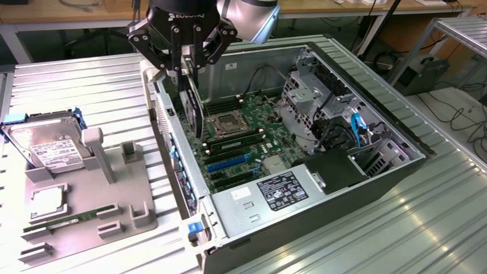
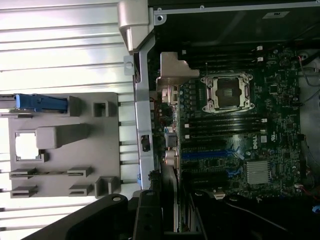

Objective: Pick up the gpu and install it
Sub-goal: 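Pick up the gpu and move the gpu toward the slot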

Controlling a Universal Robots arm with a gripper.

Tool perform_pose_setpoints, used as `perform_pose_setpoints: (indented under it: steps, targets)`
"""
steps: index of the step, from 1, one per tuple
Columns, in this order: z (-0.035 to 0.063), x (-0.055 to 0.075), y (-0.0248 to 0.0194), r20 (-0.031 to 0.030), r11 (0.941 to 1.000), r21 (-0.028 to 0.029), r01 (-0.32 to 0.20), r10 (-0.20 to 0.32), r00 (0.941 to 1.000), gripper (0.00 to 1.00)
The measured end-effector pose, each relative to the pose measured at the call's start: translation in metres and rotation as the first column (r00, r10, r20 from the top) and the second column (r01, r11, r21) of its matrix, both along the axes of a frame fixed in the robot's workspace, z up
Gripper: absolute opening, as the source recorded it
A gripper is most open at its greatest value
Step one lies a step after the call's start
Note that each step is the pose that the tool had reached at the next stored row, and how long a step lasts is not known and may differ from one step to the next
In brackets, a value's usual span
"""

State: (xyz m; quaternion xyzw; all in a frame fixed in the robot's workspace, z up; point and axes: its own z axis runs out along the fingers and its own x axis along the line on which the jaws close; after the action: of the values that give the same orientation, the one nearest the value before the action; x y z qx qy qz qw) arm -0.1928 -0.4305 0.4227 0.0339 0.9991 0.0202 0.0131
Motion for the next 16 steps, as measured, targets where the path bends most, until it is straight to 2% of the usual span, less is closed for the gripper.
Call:
perform_pose_setpoints:
  steps: [16]
  targets:
    - [-0.0019, 0.0036, 0.0, 0.0, 1.0, 0.0, 0.0, 0.0, 1.0, 0.26]
